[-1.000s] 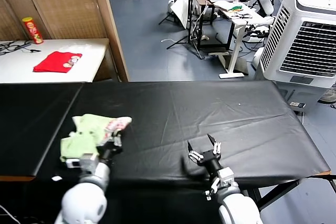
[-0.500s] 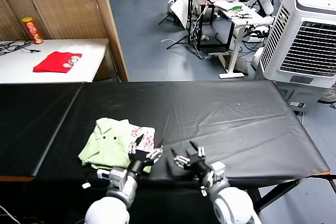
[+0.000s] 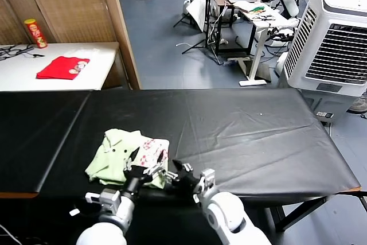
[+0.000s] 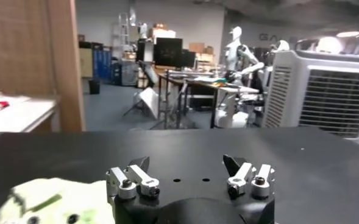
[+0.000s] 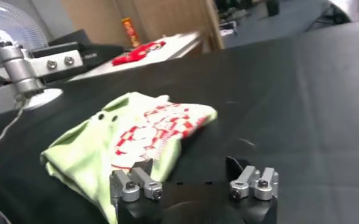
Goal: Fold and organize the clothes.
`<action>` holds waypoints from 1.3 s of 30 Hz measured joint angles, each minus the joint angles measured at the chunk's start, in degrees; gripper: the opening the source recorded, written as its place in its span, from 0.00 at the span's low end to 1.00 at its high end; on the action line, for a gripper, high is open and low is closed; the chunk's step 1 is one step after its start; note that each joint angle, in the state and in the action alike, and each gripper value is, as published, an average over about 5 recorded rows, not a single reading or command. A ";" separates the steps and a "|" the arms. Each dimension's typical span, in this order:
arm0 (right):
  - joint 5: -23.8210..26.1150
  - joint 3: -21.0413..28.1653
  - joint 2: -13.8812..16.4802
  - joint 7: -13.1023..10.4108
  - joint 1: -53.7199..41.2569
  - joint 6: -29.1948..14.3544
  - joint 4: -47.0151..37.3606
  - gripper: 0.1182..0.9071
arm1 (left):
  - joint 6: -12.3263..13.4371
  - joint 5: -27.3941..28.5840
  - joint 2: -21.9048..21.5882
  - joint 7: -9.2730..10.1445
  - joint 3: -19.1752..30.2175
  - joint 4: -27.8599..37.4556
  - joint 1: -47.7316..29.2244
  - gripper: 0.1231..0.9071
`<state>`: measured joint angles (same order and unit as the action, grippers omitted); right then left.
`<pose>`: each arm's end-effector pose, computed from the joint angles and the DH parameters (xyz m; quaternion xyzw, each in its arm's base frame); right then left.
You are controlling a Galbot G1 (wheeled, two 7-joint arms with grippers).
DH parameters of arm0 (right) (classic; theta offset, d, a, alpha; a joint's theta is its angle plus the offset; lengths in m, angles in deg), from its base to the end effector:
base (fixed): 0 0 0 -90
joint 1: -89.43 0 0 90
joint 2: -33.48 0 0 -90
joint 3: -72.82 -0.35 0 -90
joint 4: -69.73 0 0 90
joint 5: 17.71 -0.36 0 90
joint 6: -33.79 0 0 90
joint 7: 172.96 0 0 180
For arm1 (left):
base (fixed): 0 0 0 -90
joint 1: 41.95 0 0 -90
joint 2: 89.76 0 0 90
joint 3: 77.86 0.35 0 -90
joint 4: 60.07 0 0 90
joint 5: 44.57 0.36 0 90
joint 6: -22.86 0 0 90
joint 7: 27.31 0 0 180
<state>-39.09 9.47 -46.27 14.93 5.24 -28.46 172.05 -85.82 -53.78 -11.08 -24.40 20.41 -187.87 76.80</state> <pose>0.2827 0.1066 -0.3272 0.3303 -0.9100 -0.0853 0.2356 0.1819 -0.0147 -0.2536 -0.0986 -0.9900 0.0144 0.1001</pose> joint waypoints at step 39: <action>19.99 -21.40 8.23 -10.86 31.21 -31.47 19.87 0.86 | 7.21 -9.24 -8.47 7.98 -7.50 -1.43 10.38 0.86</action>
<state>-19.09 -11.93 -38.04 4.07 36.45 -59.92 191.92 -78.61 -63.02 -19.55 -16.42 12.91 -189.30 87.18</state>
